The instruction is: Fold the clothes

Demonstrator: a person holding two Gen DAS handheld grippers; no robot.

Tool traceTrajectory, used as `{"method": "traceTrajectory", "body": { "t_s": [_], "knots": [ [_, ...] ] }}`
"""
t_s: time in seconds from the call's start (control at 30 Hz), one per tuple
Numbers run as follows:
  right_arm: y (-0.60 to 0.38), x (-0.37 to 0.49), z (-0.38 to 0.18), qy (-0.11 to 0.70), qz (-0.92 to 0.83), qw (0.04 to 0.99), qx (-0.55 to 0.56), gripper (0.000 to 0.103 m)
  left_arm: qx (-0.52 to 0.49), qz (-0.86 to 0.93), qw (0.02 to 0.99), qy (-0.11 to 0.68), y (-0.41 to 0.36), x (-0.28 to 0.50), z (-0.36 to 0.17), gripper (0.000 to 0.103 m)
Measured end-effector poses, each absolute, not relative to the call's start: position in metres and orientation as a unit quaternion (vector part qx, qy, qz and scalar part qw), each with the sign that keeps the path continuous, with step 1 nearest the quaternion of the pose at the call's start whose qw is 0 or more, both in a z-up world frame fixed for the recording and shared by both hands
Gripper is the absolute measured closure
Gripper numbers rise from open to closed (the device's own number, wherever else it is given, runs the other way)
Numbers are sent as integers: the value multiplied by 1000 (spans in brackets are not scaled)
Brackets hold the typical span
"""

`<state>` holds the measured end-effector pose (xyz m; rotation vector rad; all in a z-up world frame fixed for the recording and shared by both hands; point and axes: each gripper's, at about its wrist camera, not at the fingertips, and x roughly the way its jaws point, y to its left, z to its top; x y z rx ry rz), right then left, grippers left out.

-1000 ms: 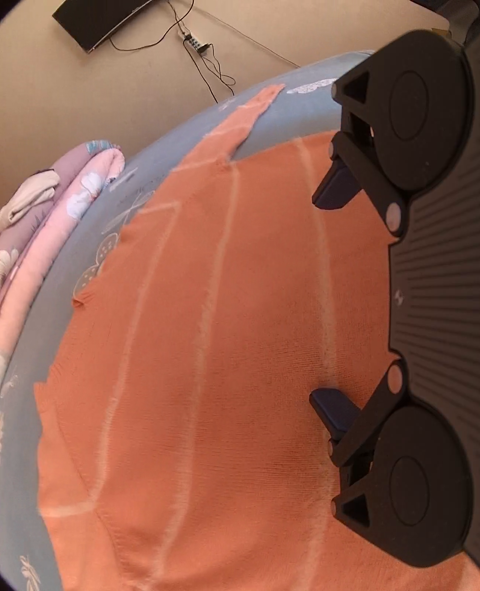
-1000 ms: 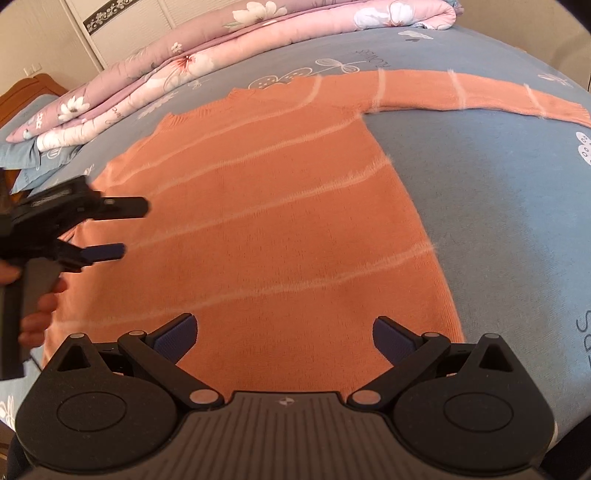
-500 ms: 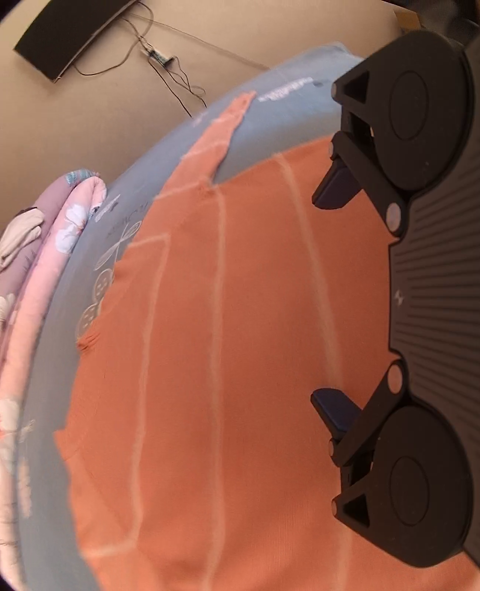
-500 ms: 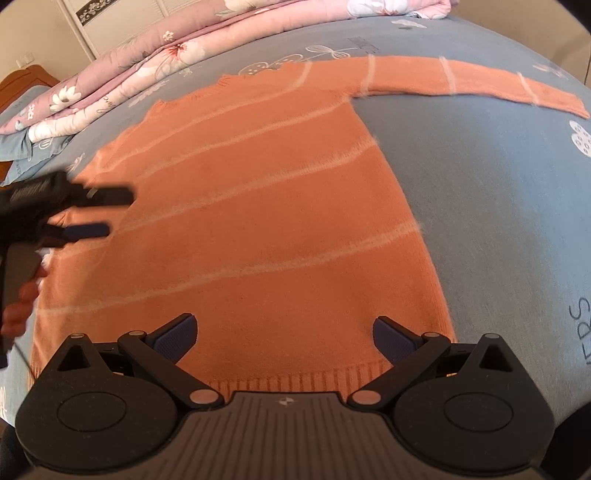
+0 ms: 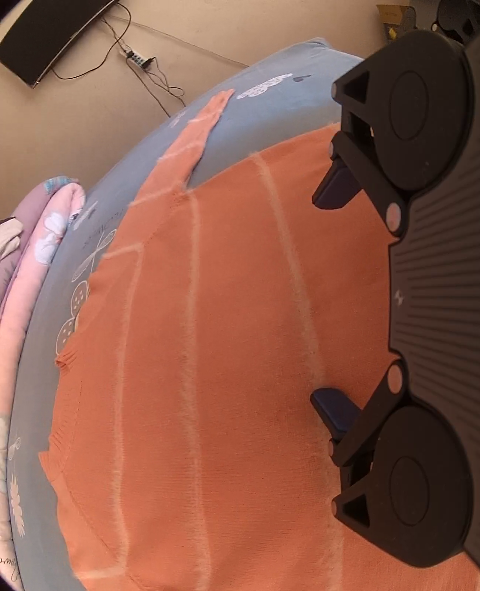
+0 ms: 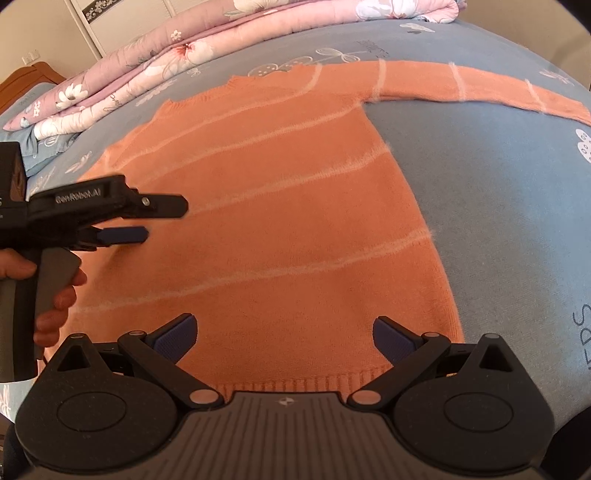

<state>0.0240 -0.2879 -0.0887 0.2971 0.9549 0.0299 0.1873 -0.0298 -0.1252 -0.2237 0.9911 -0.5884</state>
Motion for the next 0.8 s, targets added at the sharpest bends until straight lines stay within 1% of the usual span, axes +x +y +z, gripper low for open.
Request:
{"method": "traceTrajectory", "body": {
  "t_s": [0.07, 0.17, 0.27, 0.33, 0.47, 0.57, 0.63, 0.73, 0.8],
  "knots": [
    [-289, 23, -86, 454, 16, 880, 142, 0, -110, -259, 854, 438, -9, 192, -112, 1],
    [-291, 24, -87, 456, 10, 880, 136, 0, -133, -200, 883, 404, 39, 211, -111, 1],
    [-292, 25, -90, 459, 6, 876, 148, 0, -203, -129, 872, 426, 90, 233, -135, 1],
    [-290, 26, -92, 462, 11, 874, 150, 0, -246, -142, 868, 408, 113, 229, -144, 1],
    [-284, 27, -96, 466, 18, 874, 134, 0, -230, -123, 870, 417, 123, 212, -141, 1],
    [-285, 30, -100, 470, 18, 871, 139, 0, -211, -127, 863, 440, 120, 211, -130, 1],
    [-286, 31, -100, 469, 15, 871, 143, 0, -180, -136, 874, 430, 114, 219, -116, 1],
    [-287, 33, -98, 465, 15, 874, 142, 0, -173, -146, 886, 404, 112, 248, -106, 1],
    [-287, 35, -96, 463, 15, 875, 140, 0, -193, -155, 871, 425, 112, 275, -114, 1]
  ]
}}
